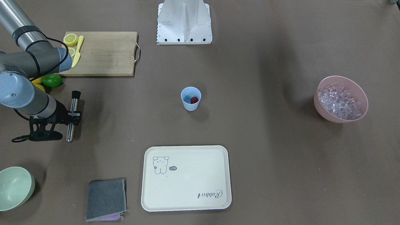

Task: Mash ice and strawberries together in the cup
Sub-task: 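Lower the muddler onto the table with the right gripper and release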

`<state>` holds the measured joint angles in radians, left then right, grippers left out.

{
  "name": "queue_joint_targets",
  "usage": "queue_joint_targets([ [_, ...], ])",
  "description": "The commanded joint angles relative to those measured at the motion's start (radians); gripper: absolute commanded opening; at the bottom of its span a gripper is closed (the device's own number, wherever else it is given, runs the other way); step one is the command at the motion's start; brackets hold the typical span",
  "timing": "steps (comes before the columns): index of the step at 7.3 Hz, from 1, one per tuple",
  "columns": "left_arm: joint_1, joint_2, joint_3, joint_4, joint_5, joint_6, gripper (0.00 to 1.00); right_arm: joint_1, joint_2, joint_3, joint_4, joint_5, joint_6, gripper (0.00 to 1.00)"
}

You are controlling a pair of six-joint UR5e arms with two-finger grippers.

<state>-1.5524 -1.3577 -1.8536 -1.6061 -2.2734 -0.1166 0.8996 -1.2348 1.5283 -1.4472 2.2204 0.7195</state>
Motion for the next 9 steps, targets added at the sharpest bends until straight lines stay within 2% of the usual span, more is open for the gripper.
queue_joint_targets([
  [1, 0.000, 0.000, 0.001, 0.000, 0.000, 0.000, 0.98, -0.016, 0.000, -0.002, -0.001, 0.001, 0.000, 0.00],
  [6, 0.000, 0.002, 0.002, 0.000, 0.000, 0.000, 0.98, -0.028, 0.003, -0.016, 0.007, -0.005, 0.001, 0.00],
  [7, 0.000, 0.003, 0.002, 0.000, 0.000, 0.000, 0.98, -0.028, 0.001, -0.016, 0.007, -0.008, 0.008, 0.66],
  [8, 0.000, 0.005, 0.002, 0.000, 0.000, 0.000, 0.98, -0.030, 0.003, -0.014, 0.007, -0.013, 0.021, 1.00],
  [9, 0.002, 0.005, 0.002, 0.000, 0.000, 0.000, 0.98, -0.030, 0.009, -0.013, 0.007, -0.013, 0.020, 1.00],
])
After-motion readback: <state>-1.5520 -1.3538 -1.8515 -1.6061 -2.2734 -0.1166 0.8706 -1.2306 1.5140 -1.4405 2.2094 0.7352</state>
